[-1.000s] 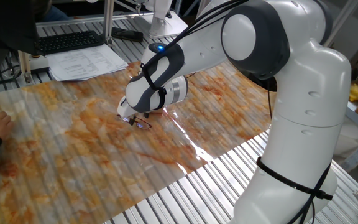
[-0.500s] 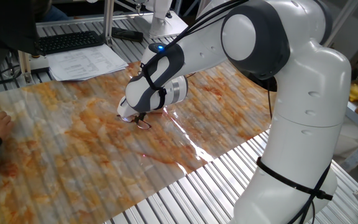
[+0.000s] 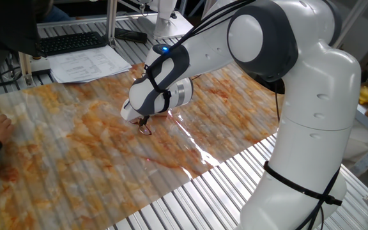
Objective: Unfold the leg of the glasses (with one hand)
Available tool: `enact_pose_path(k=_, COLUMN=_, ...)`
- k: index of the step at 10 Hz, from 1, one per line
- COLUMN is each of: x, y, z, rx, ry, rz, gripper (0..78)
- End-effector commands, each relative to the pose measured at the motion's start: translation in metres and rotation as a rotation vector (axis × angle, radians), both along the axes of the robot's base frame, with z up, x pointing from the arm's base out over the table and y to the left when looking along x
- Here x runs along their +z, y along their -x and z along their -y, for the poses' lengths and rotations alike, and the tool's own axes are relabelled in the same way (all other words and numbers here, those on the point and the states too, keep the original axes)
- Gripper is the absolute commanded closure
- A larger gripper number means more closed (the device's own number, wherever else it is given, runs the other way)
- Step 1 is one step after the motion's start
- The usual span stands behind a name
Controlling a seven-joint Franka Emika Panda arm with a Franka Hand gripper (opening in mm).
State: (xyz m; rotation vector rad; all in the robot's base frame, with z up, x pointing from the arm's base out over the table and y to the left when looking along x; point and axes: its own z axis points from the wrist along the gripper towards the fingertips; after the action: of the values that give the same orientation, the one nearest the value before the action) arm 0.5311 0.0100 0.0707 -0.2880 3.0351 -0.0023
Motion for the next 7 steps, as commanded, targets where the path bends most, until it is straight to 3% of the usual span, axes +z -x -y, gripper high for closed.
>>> enact_pose_path(k=1, x=0.038, y=0.01, z=-0.017, rx=-0.081, ry=-0.008, rz=-0.047, gripper=76.4)
enact_pose_path(k=7, x=0.07, y=0.015, z=-0.015, rx=-0.18, ry=-0.045, rz=-0.068, gripper=76.4)
